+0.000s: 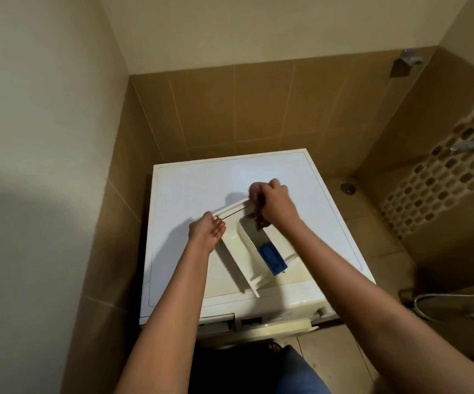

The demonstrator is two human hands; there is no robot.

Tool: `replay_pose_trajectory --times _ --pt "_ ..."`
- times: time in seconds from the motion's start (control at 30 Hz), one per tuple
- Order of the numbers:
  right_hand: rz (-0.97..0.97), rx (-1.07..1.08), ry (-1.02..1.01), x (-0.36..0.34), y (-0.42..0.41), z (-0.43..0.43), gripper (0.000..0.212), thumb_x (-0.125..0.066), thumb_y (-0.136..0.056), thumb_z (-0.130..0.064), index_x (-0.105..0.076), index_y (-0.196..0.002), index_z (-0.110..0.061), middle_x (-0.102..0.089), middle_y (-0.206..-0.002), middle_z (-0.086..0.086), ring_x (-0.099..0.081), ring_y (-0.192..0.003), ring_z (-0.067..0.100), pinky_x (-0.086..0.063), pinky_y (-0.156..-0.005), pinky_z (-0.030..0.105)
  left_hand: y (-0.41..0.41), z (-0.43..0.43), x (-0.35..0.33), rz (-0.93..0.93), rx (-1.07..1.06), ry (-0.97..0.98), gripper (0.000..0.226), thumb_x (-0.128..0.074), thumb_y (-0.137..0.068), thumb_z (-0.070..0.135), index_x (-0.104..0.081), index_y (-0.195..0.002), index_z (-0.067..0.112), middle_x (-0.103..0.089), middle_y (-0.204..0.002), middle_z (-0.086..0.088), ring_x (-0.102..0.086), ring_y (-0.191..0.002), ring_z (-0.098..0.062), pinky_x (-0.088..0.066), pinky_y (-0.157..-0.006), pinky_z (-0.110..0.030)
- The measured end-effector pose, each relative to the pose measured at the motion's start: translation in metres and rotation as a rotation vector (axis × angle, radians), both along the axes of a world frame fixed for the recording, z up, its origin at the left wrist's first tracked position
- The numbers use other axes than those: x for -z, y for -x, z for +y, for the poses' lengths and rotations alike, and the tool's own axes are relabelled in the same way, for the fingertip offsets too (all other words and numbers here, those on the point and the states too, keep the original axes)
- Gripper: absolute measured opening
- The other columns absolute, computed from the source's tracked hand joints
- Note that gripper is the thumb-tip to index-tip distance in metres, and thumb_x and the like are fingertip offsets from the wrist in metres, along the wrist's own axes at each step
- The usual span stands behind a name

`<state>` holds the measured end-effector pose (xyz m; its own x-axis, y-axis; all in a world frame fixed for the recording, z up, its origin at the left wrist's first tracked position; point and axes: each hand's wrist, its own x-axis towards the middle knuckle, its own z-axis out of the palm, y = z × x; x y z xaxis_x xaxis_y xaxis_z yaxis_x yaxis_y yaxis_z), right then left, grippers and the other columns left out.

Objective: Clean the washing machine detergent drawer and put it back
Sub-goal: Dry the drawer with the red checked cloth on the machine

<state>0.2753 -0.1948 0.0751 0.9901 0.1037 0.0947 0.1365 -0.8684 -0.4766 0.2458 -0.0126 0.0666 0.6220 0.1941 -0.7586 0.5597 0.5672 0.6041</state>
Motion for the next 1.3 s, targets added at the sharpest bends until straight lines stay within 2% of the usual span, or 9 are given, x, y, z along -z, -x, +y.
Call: replay_pose_trajectory --times 0.23,0.33,0.4,0.63,0.83,0.97,1.07,1.2,1.3 --pt "0.272 0.274 -0.277 -0.005 -0.037 -0.052 0.034 -0.044 -0.078 0.006 -0.059 -0.107 -0.003 -0.06 -0.104 0.016 -0.056 -0.099 0.032 -0.041 -0.074 0.03 0.001 -0.001 0.007 0.012 0.061 -0.053 0.021 -0.058 -0.096 0.026 -0.056 -0.082 0.01 -0.054 -0.078 -0.003 -0.053 -0.069 -0.013 -0.048 -0.078 -0.027" --pt "0.337 0.267 -0.452 0.0 -0.032 -0.053 0.034 -0.046 -0.082 -0.001 -0.055 -0.113 -0.009 -0.06 -0.102 0.01 -0.056 -0.096 0.027 -0.041 -0.075 0.029 0.006 -0.001 0.01 -0.005 0.136 -0.113 0.029 -0.055 -0.097 0.038 -0.062 -0.106 0.011 -0.062 -0.086 -0.001 -0.054 -0.067 -0.011 -0.047 -0.064 -0.022" --pt "0.378 0.272 -0.55 0.003 -0.028 -0.051 0.033 -0.047 -0.085 -0.005 -0.05 -0.117 -0.013 -0.059 -0.105 0.009 -0.056 -0.096 0.025 -0.043 -0.074 0.032 0.009 -0.002 0.012 -0.015 0.175 -0.128 0.042 -0.053 -0.097 0.046 -0.062 -0.116 0.01 -0.066 -0.094 -0.003 -0.059 -0.072 -0.014 -0.05 -0.07 -0.026" --pt "0.364 0.316 -0.52 0.027 -0.012 -0.052 0.023 -0.044 -0.089 -0.005 -0.041 -0.112 -0.007 -0.057 -0.1 0.016 -0.057 -0.092 0.031 -0.05 -0.078 0.047 0.021 -0.005 0.022 -0.044 0.19 -0.041 0.06 -0.051 -0.091 0.059 -0.061 -0.121 0.009 -0.068 -0.116 -0.01 -0.067 -0.1 -0.025 -0.056 -0.081 -0.043" --pt "0.589 0.496 -0.782 0.049 0.003 -0.071 0.015 -0.045 -0.088 -0.003 -0.057 -0.097 0.0 -0.055 -0.092 0.018 -0.053 -0.079 0.028 -0.044 -0.069 0.037 0.031 -0.012 0.034 -0.051 0.325 -0.217 0.044 -0.069 -0.089 0.022 -0.054 -0.127 0.004 -0.064 -0.124 -0.014 -0.061 -0.114 -0.031 -0.049 -0.1 -0.049" --pt "0.593 0.538 -1.133 0.043 0.005 -0.072 0.018 -0.041 -0.093 -0.001 -0.048 -0.108 -0.007 -0.054 -0.097 0.013 -0.056 -0.088 0.025 -0.053 -0.078 0.04 0.025 -0.014 0.034 -0.033 0.341 -0.342 0.024 -0.061 -0.086 -0.005 -0.059 -0.108 0.003 -0.065 -0.098 -0.011 -0.062 -0.088 -0.027 -0.05 -0.081 -0.038" --pt "0.613 0.494 -1.144 0.035 0.005 -0.07 0.02 -0.04 -0.093 -0.002 -0.046 -0.109 -0.013 -0.052 -0.101 0.01 -0.054 -0.094 0.025 -0.052 -0.08 0.041 0.022 -0.012 0.031 -0.034 0.318 -0.371 0.02 -0.058 -0.082 -0.006 -0.061 -0.1 0.004 -0.063 -0.091 -0.013 -0.057 -0.078 -0.025 -0.046 -0.068 -0.034" --pt "0.599 0.439 -1.158 0.031 0.008 -0.069 0.021 -0.039 -0.093 -0.002 -0.047 -0.108 -0.014 -0.053 -0.104 0.012 -0.055 -0.093 0.025 -0.054 -0.076 0.037 0.015 -0.011 0.022 -0.096 0.27 -0.325 0.021 -0.056 -0.079 -0.009 -0.064 -0.092 0.005 -0.064 -0.091 -0.013 -0.058 -0.082 -0.026 -0.046 -0.073 -0.036" --pt "0.536 0.454 -1.325 0.032 0.01 -0.064 0.024 -0.037 -0.093 -0.002 -0.05 -0.109 -0.015 -0.055 -0.101 0.011 -0.056 -0.089 0.024 -0.053 -0.071 0.035 0.007 -0.014 0.01 -0.139 0.228 -0.291 0.031 -0.052 -0.079 -0.008 -0.063 -0.107 0.0 -0.063 -0.096 -0.014 -0.057 -0.086 -0.027 -0.047 -0.076 -0.038"
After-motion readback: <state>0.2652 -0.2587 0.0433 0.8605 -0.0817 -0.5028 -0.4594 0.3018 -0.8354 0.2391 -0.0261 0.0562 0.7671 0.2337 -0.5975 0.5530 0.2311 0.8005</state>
